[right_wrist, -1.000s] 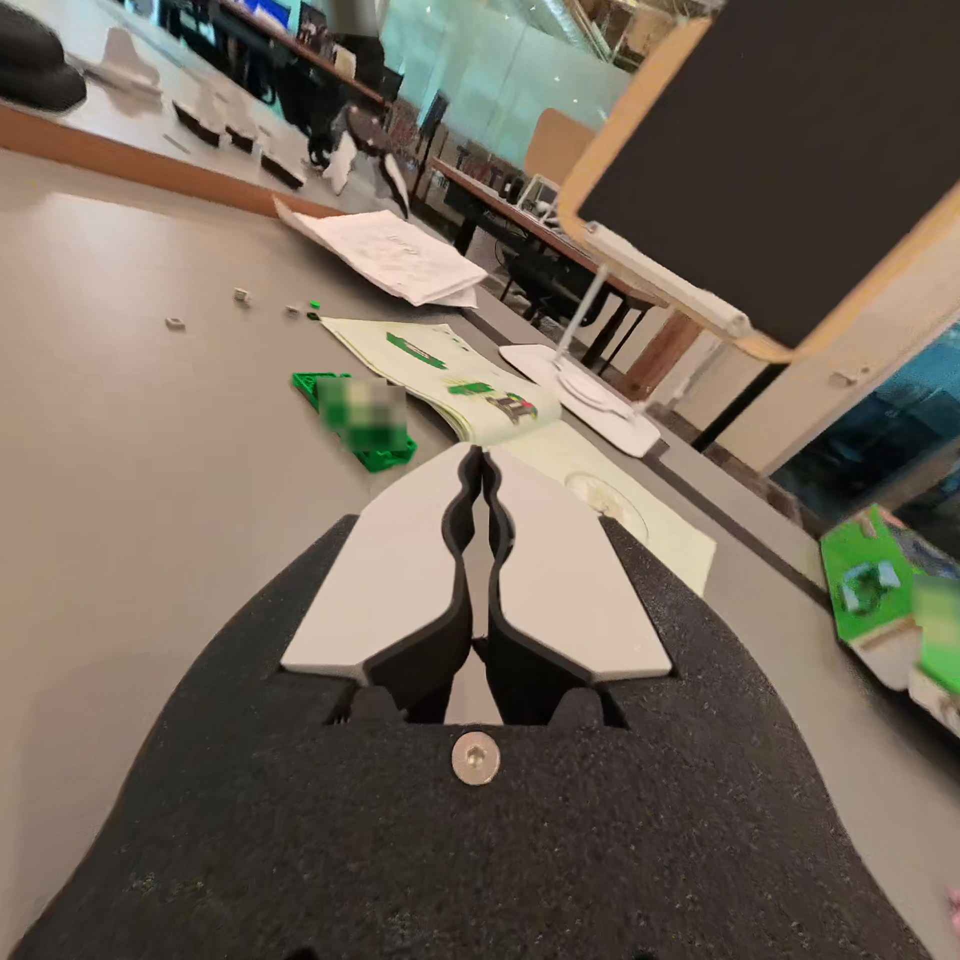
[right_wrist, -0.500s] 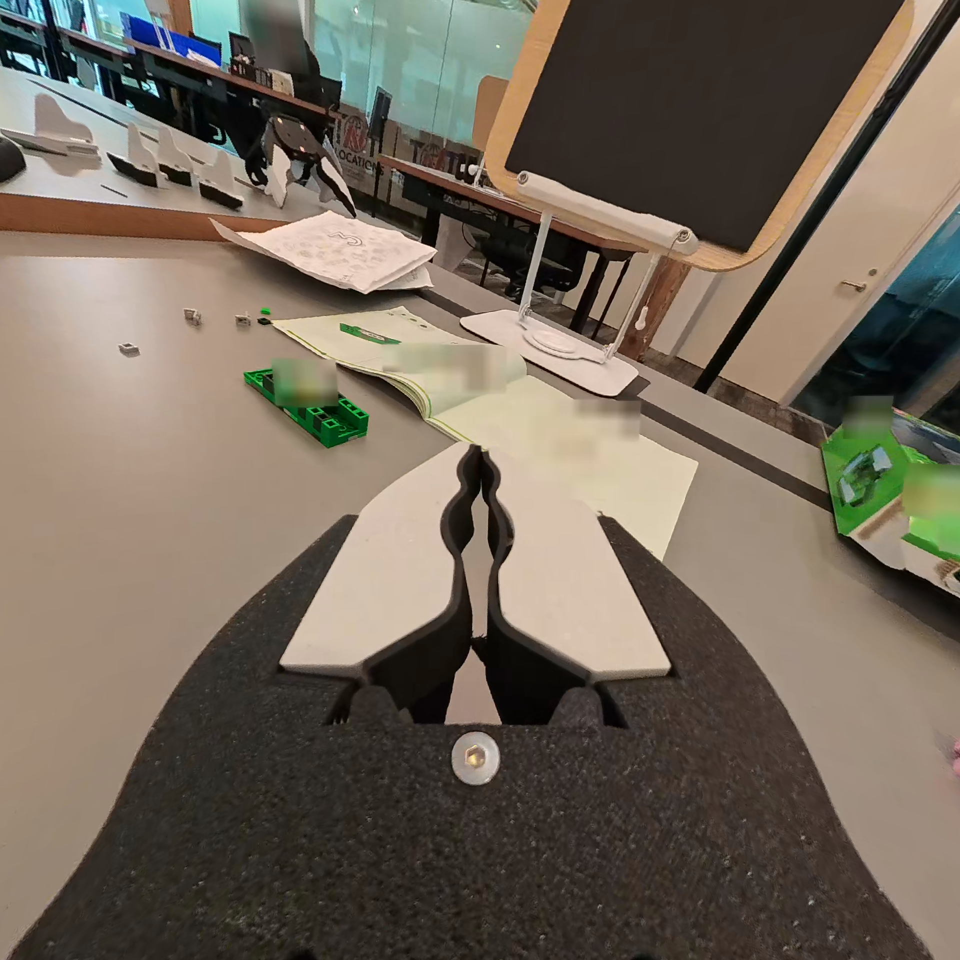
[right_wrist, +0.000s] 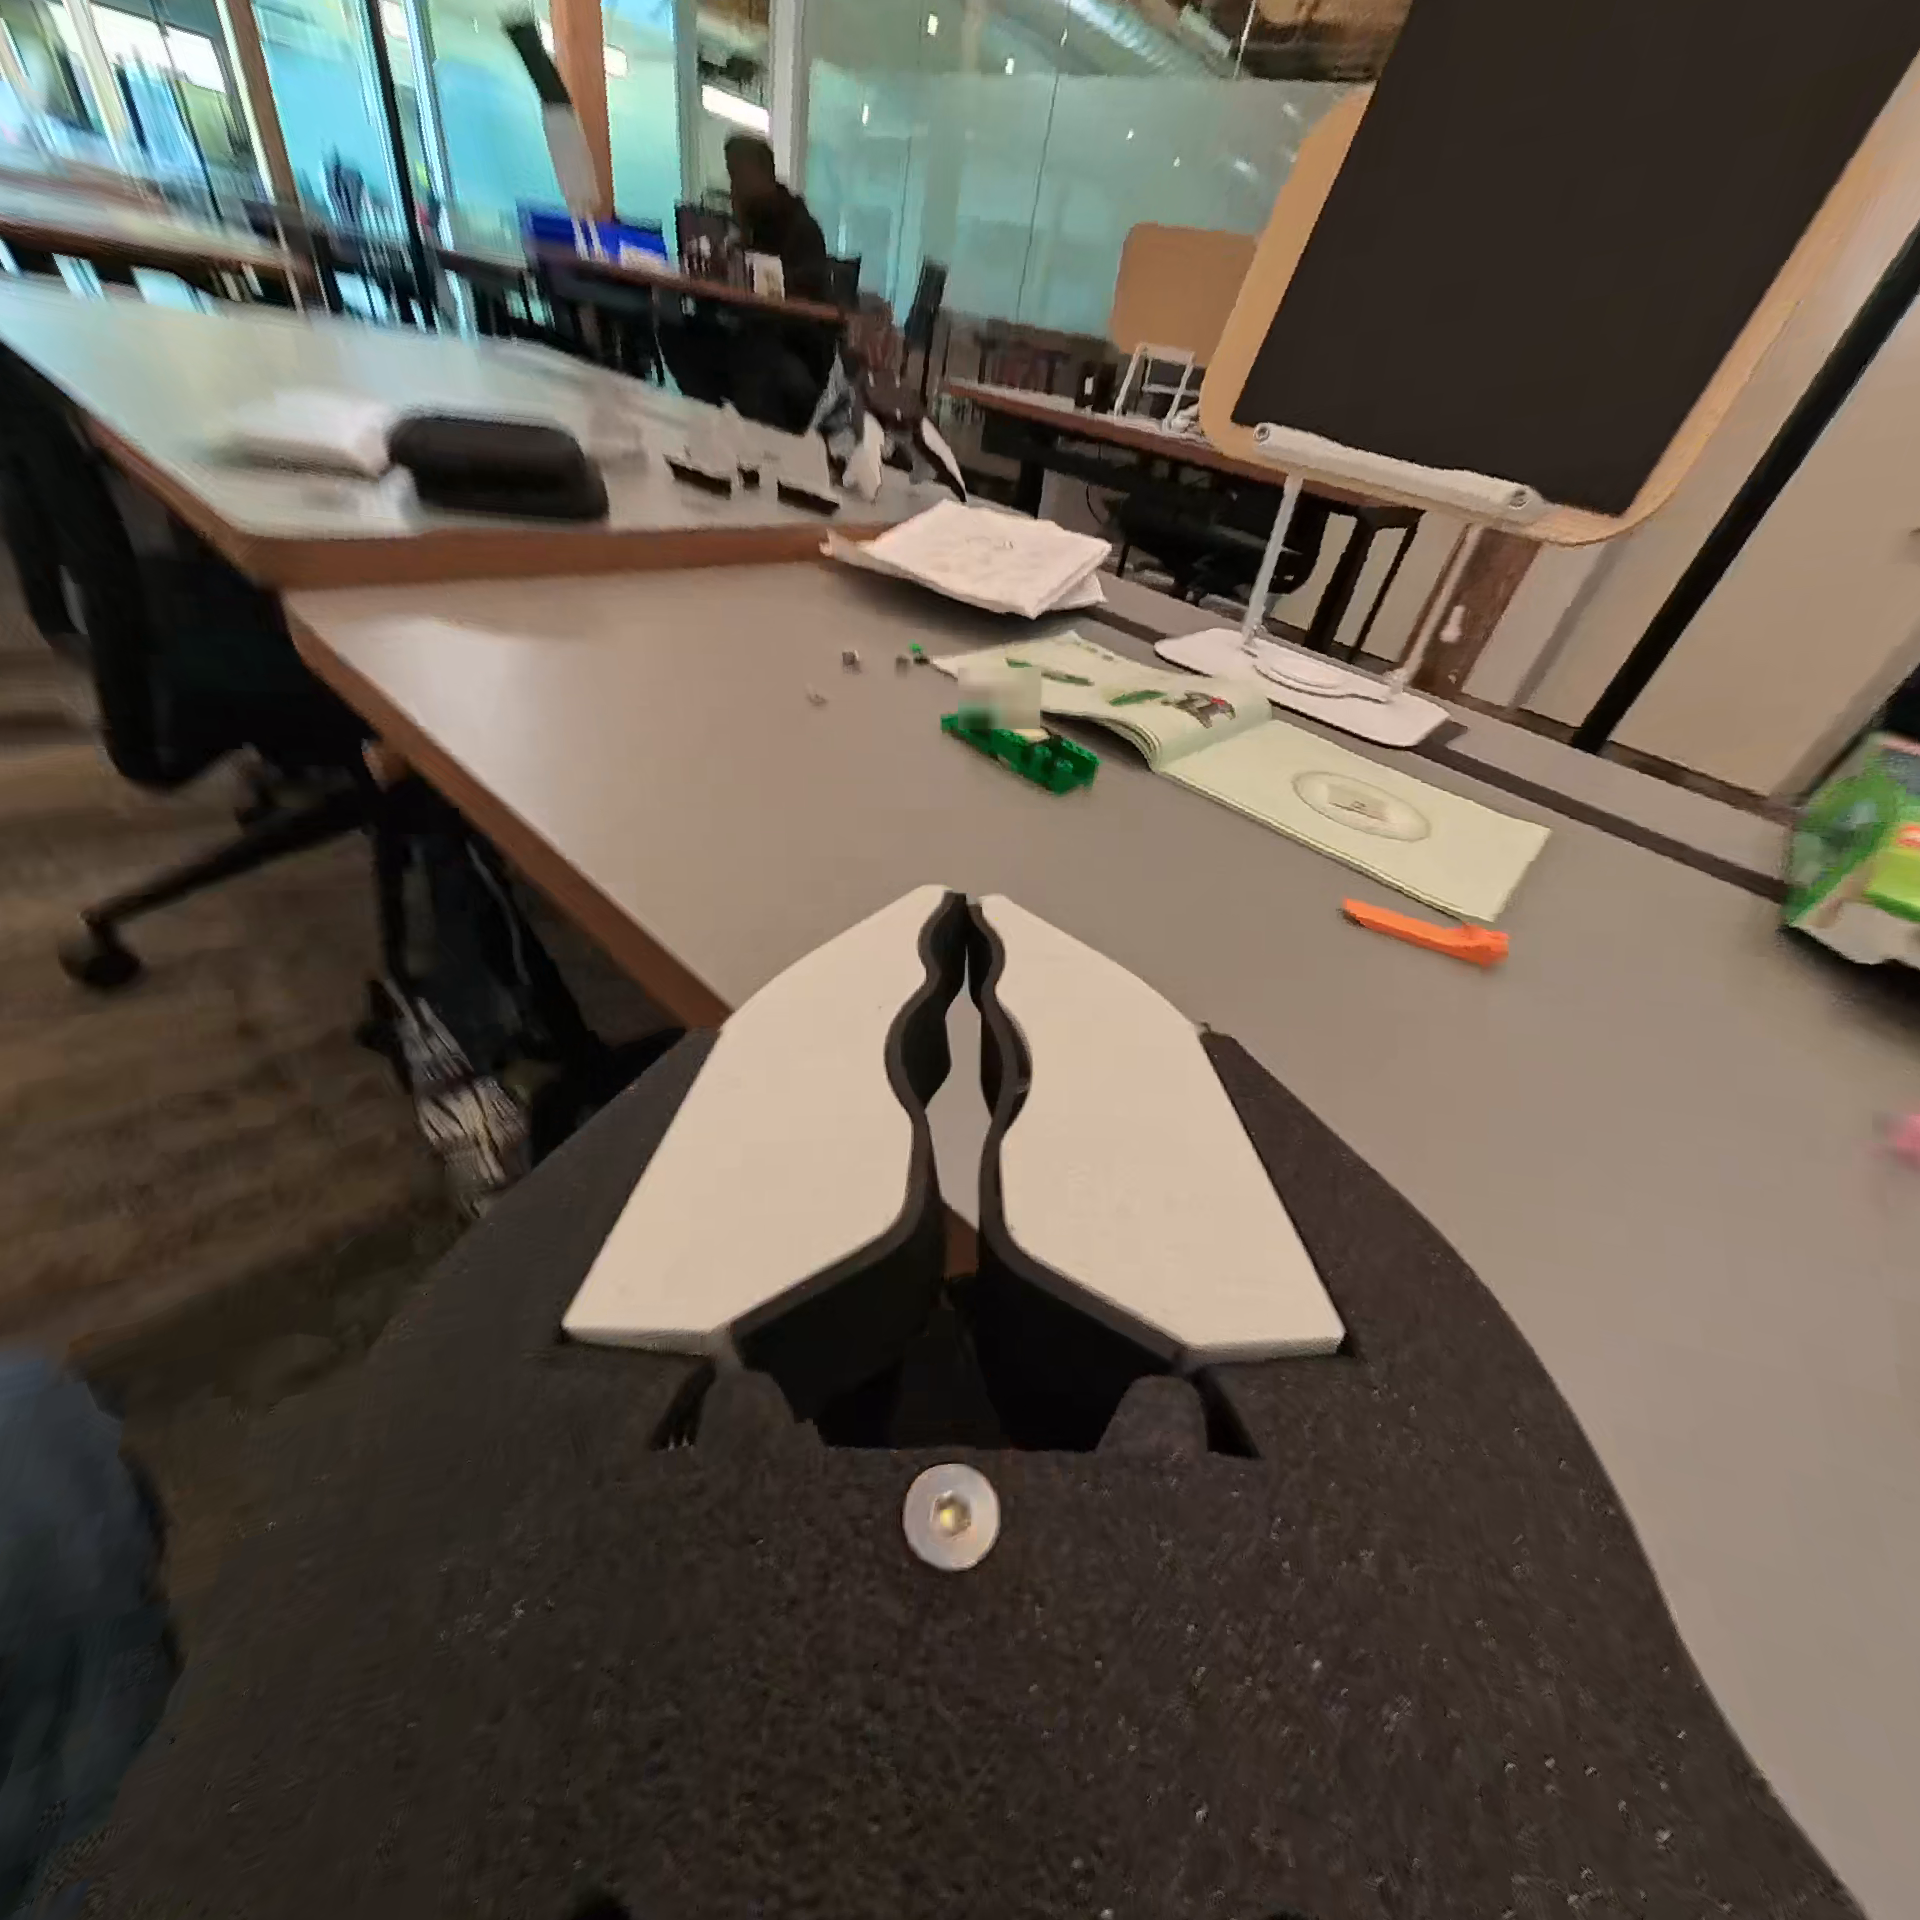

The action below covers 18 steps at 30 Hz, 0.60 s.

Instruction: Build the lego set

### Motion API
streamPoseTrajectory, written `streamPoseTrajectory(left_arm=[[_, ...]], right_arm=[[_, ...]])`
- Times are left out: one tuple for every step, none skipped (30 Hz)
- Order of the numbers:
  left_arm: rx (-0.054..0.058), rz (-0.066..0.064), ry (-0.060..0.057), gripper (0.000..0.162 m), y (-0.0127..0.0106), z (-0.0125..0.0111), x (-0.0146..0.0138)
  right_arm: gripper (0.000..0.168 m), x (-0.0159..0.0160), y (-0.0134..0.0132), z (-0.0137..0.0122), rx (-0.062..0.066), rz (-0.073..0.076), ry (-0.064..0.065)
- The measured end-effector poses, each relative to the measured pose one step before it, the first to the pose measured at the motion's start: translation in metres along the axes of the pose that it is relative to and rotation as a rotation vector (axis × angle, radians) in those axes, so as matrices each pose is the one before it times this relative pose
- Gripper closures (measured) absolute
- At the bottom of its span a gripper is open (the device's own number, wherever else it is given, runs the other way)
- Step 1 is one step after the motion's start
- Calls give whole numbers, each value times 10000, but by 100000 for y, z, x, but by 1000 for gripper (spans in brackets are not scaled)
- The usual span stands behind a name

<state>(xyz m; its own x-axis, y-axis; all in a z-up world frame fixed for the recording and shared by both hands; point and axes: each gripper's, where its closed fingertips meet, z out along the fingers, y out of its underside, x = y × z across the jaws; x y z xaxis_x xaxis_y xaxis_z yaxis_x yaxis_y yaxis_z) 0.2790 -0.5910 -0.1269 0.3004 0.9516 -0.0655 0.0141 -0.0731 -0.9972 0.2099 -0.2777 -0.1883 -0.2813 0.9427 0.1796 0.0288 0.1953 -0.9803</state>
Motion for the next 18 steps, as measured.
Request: streamPoseTrajectory(left_arm=[[10,-6,97,80,256,137,100],[102,5,115,91,174,145,166],[318,63,130,105,-139,81,246],[492,142,172,119,-425,-14,365],[496,226,229,129,-539,-20,482],[354,285,203,139,-439,15,457],[150,288,74,145,-211,87,262],[-38,247,2,152,37,160,104],[-143,180,74,162,200,194,155],[-148,70,163,162,227,203,235],[-125,-38,224,162,208,186,294],[-101,-91,287,152,195,178,343],[-72,-105,306,142,172,185,334],[-72,-128,249,133,172,196,249],[-80,-170,127,123,158,215,71],[-89,-176,40,107,145,223,-42],[-87,-127,46,99,117,197,-22],[-35,-68,50,96,52,142,23]], right_arm=[[168,531,394,-1065,-304,-469,162],[168,765,321,-996,-232,-362,274],[168,791,206,-947,-96,-235,260],[168,651,165,-832,-16,-65,160],[168,508,206,-722,-56,122,64],[168,430,228,-616,-98,179,38],[168,406,225,-511,-87,84,85],[168,444,236,-418,-101,-21,177],[167,435,191,-351,-96,-89,242],[162,376,52,-328,-26,-79,236],[155,182,-102,-330,35,-8,120],[144,106,-272,-314,152,105,79],[130,87,-424,-317,256,180,64],[117,81,-432,-257,267,204,57],[108,62,-327,-220,168,194,46],[104,7,-148,-139,47,152,-6],[102,-1,-12,-91,-44,107,-14],[100,21,98,-40,-90,69,2]])
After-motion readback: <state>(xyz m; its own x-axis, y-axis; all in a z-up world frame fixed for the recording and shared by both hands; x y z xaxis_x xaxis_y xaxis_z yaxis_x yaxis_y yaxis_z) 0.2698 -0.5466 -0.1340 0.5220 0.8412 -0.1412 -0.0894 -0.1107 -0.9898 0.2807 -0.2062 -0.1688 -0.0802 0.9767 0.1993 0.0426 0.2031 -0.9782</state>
